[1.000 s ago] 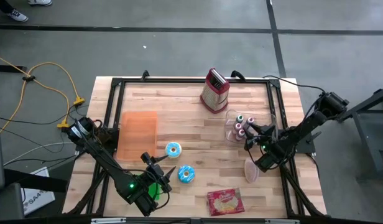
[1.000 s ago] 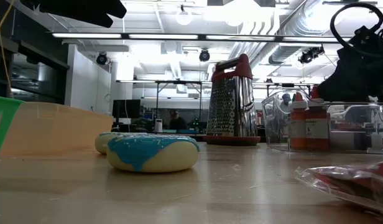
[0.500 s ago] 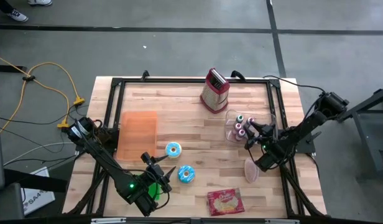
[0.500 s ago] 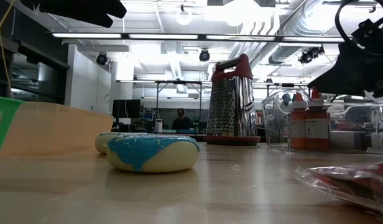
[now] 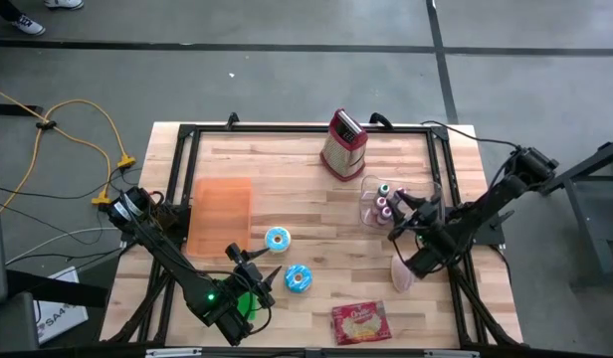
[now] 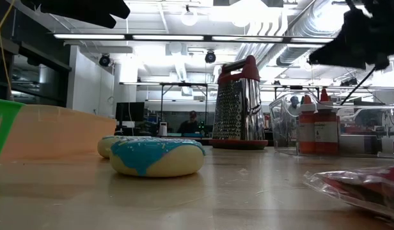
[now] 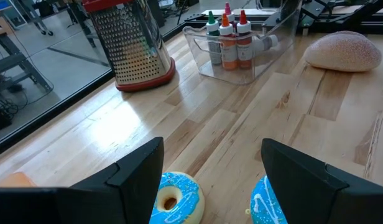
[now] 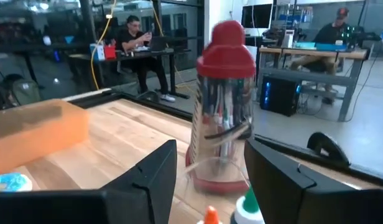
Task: Pick & Place Food Item
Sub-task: Put the popcorn bag into the orange bin
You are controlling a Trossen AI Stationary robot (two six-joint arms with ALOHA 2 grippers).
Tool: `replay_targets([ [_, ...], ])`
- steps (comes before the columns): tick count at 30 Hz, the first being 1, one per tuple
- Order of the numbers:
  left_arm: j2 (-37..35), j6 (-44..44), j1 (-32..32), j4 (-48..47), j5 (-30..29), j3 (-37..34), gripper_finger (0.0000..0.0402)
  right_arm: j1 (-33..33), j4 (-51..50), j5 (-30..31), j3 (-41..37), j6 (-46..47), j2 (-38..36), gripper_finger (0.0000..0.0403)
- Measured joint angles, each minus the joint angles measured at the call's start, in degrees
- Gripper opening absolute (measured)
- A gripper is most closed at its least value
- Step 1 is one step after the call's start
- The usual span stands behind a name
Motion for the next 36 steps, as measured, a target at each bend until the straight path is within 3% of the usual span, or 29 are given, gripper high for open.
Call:
replay_targets([
  [10,0.0,0.0,0.0,0.0,0.0,0.0,0.0262,3.2,0.3,-2.5,5.3,-8.3,0.0,0.0177],
  [18,0.0,0.0,0.0,0.0,0.0,0.0,0.0262,7.6,4.4,-13.8,6.7,-15.0,0.0,0.0177],
  [24,0.0,1.2,0.0,0.0,0.0,0.0,0.0262,8.8,17.2,-21.2,10.0,-32.8,0.0,0.0177],
  [30,0.0,1.9,0.0,0.2,0.0,0.0,0.0262,8.8,37.8,-28.2,11.4,-53.5,0.0,0.0171],
  [36,0.0,1.9,0.0,0.2,0.0,0.0,0.0262,7.5,50.6,-40.1,11.4,-61.0,0.0,0.016],
])
